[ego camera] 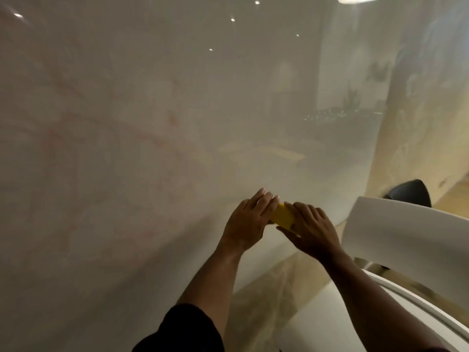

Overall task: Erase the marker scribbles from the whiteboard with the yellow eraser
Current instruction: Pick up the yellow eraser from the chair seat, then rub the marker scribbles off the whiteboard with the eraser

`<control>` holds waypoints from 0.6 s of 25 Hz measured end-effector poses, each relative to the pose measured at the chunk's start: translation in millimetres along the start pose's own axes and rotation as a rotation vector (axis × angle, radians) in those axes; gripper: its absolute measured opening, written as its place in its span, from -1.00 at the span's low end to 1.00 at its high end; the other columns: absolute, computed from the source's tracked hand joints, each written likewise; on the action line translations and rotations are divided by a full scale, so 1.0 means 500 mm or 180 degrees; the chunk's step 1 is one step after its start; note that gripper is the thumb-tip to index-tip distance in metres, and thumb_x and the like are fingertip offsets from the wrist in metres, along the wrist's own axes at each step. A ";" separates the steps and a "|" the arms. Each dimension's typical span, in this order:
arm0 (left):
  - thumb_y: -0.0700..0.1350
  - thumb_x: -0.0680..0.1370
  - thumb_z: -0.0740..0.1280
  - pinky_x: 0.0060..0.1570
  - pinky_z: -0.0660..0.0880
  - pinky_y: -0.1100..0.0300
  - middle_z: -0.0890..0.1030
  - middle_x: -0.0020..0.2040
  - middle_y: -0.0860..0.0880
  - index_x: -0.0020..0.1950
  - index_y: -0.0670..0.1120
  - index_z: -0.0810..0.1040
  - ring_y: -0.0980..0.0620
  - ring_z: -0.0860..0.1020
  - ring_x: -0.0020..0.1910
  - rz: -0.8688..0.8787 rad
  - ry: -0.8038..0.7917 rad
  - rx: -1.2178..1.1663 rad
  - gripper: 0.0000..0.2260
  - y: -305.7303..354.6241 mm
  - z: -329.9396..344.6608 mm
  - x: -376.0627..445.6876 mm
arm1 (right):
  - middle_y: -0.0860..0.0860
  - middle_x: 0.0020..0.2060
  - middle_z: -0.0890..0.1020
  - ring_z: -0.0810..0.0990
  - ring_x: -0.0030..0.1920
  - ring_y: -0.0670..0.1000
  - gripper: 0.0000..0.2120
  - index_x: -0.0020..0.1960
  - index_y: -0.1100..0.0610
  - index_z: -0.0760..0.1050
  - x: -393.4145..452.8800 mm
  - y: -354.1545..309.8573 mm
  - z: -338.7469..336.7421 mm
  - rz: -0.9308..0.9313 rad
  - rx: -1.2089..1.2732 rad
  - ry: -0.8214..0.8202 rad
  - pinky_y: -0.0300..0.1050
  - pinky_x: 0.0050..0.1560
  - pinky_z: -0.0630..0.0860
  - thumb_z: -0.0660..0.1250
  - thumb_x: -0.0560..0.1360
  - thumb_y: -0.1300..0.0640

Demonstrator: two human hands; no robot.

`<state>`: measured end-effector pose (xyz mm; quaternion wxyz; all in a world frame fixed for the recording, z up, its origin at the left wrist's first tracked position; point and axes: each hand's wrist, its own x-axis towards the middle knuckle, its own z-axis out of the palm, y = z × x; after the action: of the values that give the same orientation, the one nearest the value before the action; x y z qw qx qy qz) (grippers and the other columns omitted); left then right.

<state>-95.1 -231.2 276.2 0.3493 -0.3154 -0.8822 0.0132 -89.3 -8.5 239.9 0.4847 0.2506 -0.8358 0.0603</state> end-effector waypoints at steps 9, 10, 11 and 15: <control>-0.07 0.74 0.28 0.57 0.31 -0.03 0.37 0.66 -0.13 0.66 -0.17 0.37 -0.12 0.31 0.66 -0.0014 0.0973 0.1236 -0.51 -0.241 -0.315 0.010 | 0.20 0.05 0.60 0.59 -0.09 0.17 -0.41 0.41 0.27 0.44 0.395 -0.139 -0.037 -0.0936 0.0066 0.1313 0.04 -0.17 0.48 0.39 0.60 -0.16; -0.06 0.75 0.26 0.60 0.28 -0.04 0.36 0.66 -0.13 0.66 -0.17 0.36 -0.12 0.30 0.67 -0.0059 0.1026 0.1368 -0.52 -0.266 -0.355 -0.008 | 0.19 0.05 0.60 0.57 -0.09 0.17 -0.41 0.42 0.27 0.45 0.430 -0.168 -0.037 -0.1016 0.0137 0.1423 0.04 -0.16 0.46 0.39 0.61 -0.15; -0.05 0.76 0.23 0.62 0.26 -0.04 0.35 0.67 -0.13 0.67 -0.18 0.35 -0.12 0.29 0.68 -0.0125 0.1076 0.1457 -0.51 -0.289 -0.396 -0.027 | 0.20 0.05 0.59 0.56 -0.08 0.17 -0.39 0.46 0.26 0.44 0.462 -0.194 -0.038 -0.1063 0.0216 0.1504 0.04 -0.16 0.45 0.40 0.61 -0.14; 0.00 0.72 0.21 0.64 0.20 -0.03 0.29 0.69 -0.15 0.68 -0.19 0.31 -0.10 0.25 0.69 -0.0601 0.1207 0.1857 -0.45 -0.375 -0.564 -0.124 | 0.22 0.07 0.57 0.53 -0.06 0.21 -0.38 0.50 0.27 0.43 0.567 -0.304 -0.044 -0.1008 0.0505 0.1892 0.09 -0.16 0.41 0.41 0.61 -0.11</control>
<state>12.8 -471.8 497.2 0.5818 -0.1164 -0.7861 0.1733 -114.2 -234.7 467.9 0.6893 0.3857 -0.6016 0.1196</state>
